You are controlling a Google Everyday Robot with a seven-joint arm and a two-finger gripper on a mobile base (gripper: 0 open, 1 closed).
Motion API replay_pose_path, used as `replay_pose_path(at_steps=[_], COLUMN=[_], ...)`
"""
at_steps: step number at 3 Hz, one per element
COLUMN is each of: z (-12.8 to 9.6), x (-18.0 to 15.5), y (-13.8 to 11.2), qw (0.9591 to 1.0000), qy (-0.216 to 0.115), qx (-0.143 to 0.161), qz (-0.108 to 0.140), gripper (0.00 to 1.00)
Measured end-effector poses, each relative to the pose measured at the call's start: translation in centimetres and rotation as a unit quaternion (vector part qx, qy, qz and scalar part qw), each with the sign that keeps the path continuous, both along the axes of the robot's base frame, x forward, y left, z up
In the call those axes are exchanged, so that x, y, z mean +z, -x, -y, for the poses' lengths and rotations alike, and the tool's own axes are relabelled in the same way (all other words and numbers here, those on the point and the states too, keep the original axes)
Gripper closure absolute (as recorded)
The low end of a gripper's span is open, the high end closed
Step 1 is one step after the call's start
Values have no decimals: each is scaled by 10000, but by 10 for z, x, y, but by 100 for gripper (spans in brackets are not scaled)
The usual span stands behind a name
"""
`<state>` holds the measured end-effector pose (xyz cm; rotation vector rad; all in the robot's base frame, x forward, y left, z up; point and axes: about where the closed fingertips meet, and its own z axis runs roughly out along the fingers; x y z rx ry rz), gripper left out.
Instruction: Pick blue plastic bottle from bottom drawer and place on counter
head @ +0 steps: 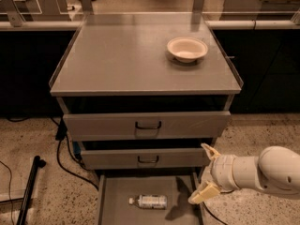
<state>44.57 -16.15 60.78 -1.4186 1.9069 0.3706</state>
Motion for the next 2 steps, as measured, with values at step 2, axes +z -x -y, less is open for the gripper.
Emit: replay_pose_path(at_steps=[2], z=[-15], x=[-47], y=[-15], qw=[10000], qy=[-44], qx=[-32], qz=[64], gripper=[0])
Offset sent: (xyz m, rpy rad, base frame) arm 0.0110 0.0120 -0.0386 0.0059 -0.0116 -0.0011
